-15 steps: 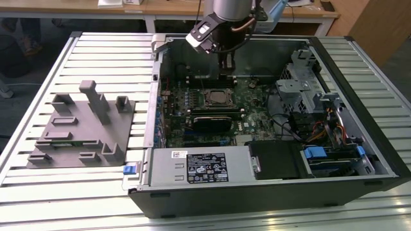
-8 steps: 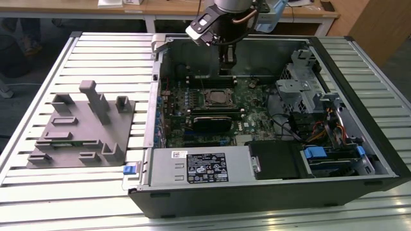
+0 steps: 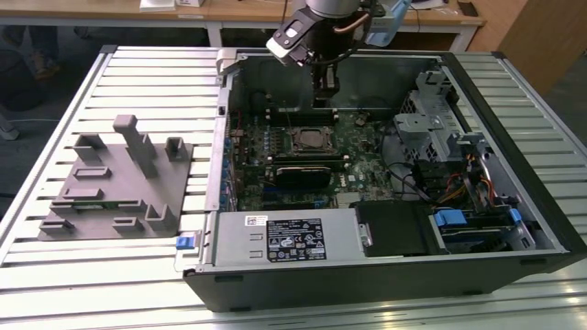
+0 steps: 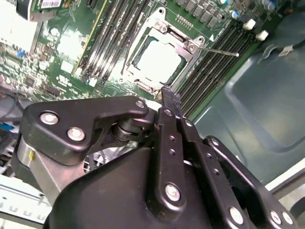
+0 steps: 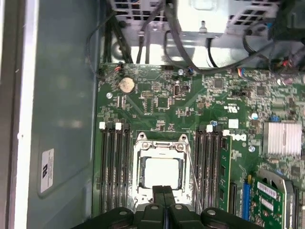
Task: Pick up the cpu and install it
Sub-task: 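Install the first cpu locking lever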
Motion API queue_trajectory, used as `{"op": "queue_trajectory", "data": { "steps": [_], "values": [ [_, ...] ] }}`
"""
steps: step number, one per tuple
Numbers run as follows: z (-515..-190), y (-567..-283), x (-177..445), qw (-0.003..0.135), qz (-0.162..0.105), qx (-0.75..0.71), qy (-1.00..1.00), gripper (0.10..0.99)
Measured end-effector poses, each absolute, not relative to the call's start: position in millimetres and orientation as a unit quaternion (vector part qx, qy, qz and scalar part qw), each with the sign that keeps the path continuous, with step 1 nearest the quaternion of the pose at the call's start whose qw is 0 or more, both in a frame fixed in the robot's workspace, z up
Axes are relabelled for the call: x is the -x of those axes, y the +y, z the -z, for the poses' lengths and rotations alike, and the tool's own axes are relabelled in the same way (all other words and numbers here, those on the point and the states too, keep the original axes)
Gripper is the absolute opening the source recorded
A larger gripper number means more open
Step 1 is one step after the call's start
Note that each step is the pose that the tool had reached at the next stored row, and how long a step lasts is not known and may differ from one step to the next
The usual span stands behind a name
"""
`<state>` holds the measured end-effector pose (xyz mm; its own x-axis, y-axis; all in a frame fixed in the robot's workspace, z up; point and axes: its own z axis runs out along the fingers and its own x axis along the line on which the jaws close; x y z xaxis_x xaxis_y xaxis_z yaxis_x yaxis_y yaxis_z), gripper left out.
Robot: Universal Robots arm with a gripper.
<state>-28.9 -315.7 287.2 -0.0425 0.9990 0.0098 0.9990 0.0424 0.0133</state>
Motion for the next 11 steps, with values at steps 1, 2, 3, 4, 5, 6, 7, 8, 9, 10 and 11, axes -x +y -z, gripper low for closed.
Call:
{"op": "queue_trajectory", "data": {
  "steps": [1, 2, 3, 4, 5, 6, 7, 8, 9, 10, 11],
  "values": [
    [-287.2, -315.7, 28.9, 0.001, -0.008, -0.685, 0.728, 0.106],
    [-287.1, -315.7, 28.9, 0.001, -0.008, -0.679, 0.734, 0.106],
    [-287.2, -315.7, 28.9, 0.001, -0.008, -0.672, 0.740, 0.106],
    [-287.2, -315.7, 28.9, 0.001, -0.008, -0.665, 0.746, 0.106],
    [-287.2, -315.7, 28.9, 0.001, -0.008, -0.658, 0.753, 0.106],
    [-287.1, -315.7, 28.9, 0.001, -0.008, -0.651, 0.759, 0.106],
    [-287.1, -315.7, 28.9, 0.001, -0.008, -0.644, 0.765, 0.106],
    [-287.1, -315.7, 28.9, 0.000, -0.008, -0.638, 0.770, 0.106],
    [-287.1, -315.7, 28.9, 0.000, -0.008, -0.631, 0.776, 0.106],
    [-287.1, -315.7, 28.9, 0.000, -0.008, -0.624, 0.782, 0.106],
    [-287.1, -315.7, 28.9, 0.000, -0.008, -0.616, 0.788, 0.106]
  ]
}}
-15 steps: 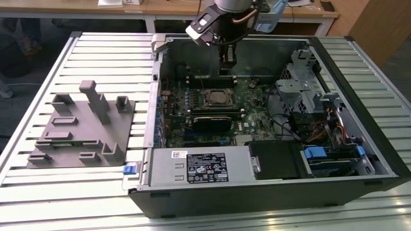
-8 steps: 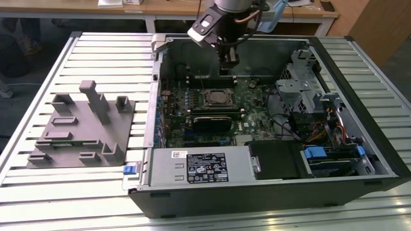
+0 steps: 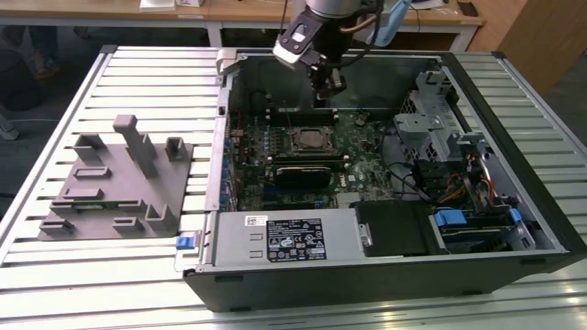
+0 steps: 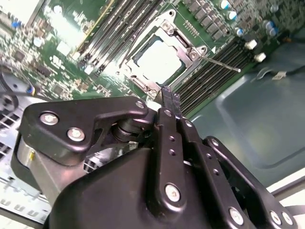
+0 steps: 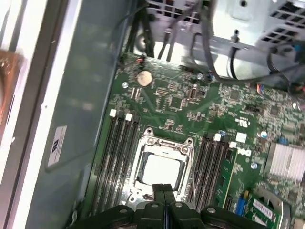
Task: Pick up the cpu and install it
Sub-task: 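Install the first cpu locking lever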
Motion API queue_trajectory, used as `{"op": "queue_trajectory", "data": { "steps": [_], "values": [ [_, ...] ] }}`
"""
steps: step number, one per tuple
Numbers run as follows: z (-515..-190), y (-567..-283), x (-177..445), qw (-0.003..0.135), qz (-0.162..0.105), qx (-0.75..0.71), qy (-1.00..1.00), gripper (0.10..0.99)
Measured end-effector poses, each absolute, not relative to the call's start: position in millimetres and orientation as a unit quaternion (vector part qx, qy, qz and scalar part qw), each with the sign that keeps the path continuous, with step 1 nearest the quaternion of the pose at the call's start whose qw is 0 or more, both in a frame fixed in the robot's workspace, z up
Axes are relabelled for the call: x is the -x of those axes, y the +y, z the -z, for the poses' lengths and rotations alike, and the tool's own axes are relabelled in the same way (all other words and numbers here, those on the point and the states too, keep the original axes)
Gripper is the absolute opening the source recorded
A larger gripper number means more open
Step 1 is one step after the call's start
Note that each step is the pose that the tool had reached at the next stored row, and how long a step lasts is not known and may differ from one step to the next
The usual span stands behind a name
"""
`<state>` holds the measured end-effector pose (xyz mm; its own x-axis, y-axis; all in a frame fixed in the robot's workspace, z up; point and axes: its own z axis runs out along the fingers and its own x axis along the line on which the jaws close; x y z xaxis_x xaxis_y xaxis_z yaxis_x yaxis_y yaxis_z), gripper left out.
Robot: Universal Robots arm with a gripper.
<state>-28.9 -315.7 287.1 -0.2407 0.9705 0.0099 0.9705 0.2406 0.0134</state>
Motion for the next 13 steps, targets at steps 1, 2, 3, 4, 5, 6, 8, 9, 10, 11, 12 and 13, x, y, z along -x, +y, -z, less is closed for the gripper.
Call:
{"op": "queue_trajectory", "data": {
  "steps": [1, 2, 3, 4, 5, 6, 8, 9, 10, 11, 12, 13],
  "values": [
    [-287.1, -315.7, 28.9, 0.000, -0.008, -0.609, 0.793, 0.106],
    [-287.1, -315.7, 28.9, 0.000, -0.008, -0.602, 0.799, 0.106],
    [-287.1, -315.7, 28.9, 0.000, -0.008, -0.595, 0.804, 0.106],
    [-287.2, -315.7, 28.9, 0.000, -0.008, -0.587, 0.809, 0.106],
    [-287.1, -315.7, 28.9, 0.000, -0.008, -0.580, 0.814, 0.106],
    [-287.1, -315.7, 28.9, 0.000, -0.008, -0.573, 0.819, 0.106],
    [-287.1, -315.7, 28.9, 0.000, -0.008, -0.559, 0.829, 0.106],
    [-287.1, -315.7, 28.9, 0.000, -0.008, -0.553, 0.833, 0.106],
    [-287.1, -315.7, 28.9, 0.000, -0.008, -0.545, 0.838, 0.106],
    [-287.1, -315.7, 28.9, -0.001, -0.008, -0.538, 0.843, 0.106],
    [-287.1, -315.7, 28.9, -0.001, -0.008, -0.531, 0.848, 0.106],
    [-287.1, -315.7, 28.9, -0.001, -0.008, -0.523, 0.852, 0.106]
  ]
}}
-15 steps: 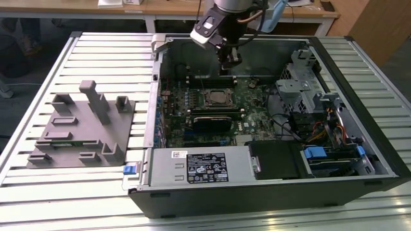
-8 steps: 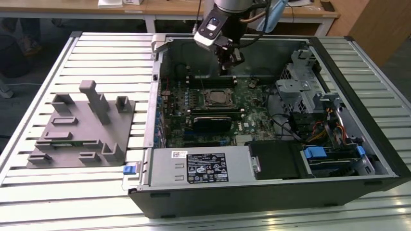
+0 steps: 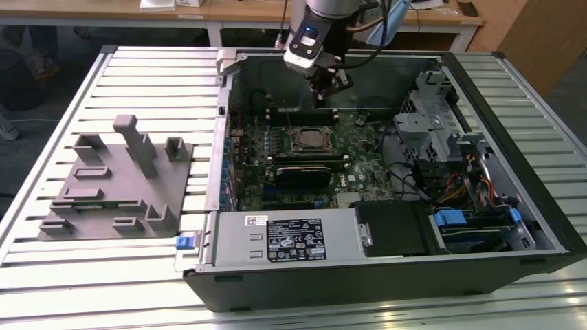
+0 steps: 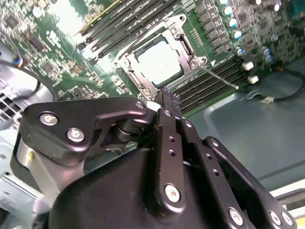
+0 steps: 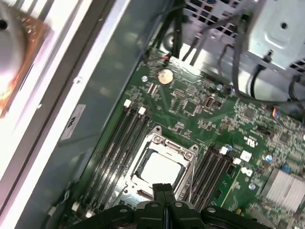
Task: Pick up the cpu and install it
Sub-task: 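Install the first cpu locking lever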
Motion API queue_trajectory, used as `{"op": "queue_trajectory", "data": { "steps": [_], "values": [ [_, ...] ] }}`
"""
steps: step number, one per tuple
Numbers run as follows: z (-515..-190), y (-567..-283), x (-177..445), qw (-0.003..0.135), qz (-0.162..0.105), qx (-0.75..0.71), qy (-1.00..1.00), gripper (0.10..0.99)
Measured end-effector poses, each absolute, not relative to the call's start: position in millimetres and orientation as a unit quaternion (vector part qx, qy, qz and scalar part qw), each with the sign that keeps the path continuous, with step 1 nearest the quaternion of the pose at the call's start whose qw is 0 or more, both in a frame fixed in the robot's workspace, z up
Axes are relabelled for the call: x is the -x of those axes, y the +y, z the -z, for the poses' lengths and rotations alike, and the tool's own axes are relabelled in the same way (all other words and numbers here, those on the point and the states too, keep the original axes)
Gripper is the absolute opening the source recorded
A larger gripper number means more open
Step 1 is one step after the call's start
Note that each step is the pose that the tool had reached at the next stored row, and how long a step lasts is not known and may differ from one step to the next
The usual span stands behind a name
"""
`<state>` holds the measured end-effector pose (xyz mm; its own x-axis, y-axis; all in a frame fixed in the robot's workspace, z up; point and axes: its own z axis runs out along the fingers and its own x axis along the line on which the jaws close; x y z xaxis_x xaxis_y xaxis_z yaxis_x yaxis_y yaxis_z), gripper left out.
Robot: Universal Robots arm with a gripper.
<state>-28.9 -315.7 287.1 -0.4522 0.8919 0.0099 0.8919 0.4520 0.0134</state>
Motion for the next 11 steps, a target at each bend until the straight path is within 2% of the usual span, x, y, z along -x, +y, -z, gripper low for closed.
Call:
{"op": "queue_trajectory", "data": {
  "steps": [11],
  "values": [
    [-287.1, -315.7, 28.9, 0.001, 0.008, 0.449, -0.894, 0.106]
  ]
}}
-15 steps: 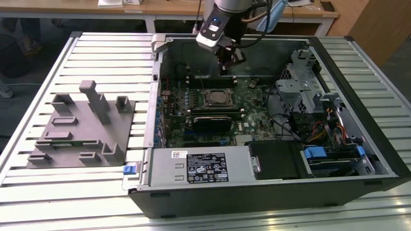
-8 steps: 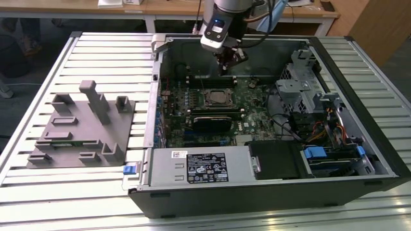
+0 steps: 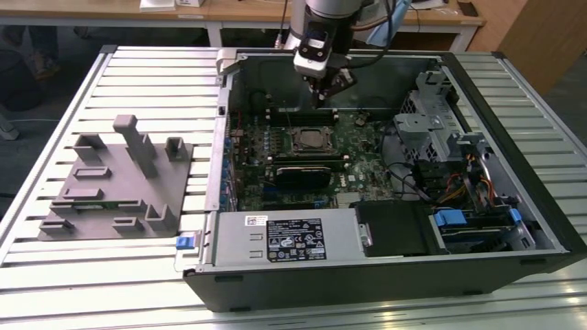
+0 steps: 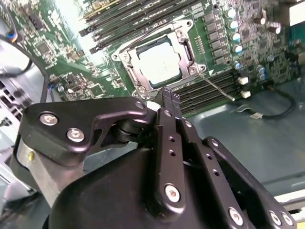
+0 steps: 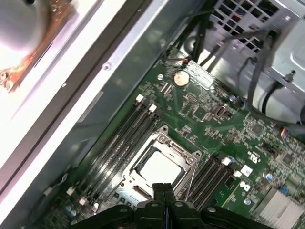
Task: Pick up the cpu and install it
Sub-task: 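Install the first cpu locking lever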
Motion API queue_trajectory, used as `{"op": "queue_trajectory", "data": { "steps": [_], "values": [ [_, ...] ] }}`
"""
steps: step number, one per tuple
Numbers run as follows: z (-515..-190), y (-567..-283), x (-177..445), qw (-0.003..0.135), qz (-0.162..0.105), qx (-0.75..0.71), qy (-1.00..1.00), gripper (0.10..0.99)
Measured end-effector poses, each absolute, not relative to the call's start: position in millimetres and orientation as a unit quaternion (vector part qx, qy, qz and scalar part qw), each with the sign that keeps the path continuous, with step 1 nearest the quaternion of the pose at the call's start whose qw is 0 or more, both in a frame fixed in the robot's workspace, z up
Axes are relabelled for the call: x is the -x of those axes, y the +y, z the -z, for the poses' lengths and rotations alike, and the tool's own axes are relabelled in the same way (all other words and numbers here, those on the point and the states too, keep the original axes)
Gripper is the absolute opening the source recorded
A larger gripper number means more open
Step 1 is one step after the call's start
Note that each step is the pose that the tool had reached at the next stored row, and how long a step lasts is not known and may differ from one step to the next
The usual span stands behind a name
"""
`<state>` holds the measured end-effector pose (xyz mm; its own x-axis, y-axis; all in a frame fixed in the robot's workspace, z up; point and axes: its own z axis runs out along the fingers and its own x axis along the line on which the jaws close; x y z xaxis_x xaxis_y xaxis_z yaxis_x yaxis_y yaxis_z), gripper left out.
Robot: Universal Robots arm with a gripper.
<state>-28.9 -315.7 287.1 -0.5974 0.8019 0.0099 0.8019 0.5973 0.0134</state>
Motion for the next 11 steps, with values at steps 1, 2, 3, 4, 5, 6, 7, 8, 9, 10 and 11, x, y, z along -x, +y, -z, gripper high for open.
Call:
{"op": "queue_trajectory", "data": {
  "steps": [1, 2, 3, 4, 5, 6, 7, 8, 9, 10, 11],
  "values": [
    [-287.1, -315.7, 28.9, 0.001, 0.008, 0.442, -0.897, 0.106],
    [-287.1, -315.7, 28.9, 0.002, 0.008, 0.435, -0.900, 0.106],
    [-287.1, -315.7, 28.9, 0.002, 0.008, 0.428, -0.904, 0.106],
    [-287.1, -315.7, 28.9, 0.002, 0.008, 0.421, -0.907, 0.106],
    [-287.1, -315.7, 28.9, 0.002, 0.008, 0.414, -0.910, 0.106],
    [-287.1, -315.7, 28.9, 0.002, 0.008, 0.399, -0.917, 0.106],
    [-287.1, -315.7, 28.9, 0.002, 0.008, 0.392, -0.920, 0.106],
    [-287.1, -315.7, 28.9, 0.002, 0.008, 0.385, -0.923, 0.106],
    [-287.1, -315.7, 28.9, 0.002, 0.008, 0.378, -0.926, 0.106],
    [-287.1, -315.7, 28.9, 0.002, 0.008, 0.370, -0.929, 0.106],
    [-287.1, -315.7, 28.9, 0.002, 0.008, 0.362, -0.932, 0.106]
  ]
}}
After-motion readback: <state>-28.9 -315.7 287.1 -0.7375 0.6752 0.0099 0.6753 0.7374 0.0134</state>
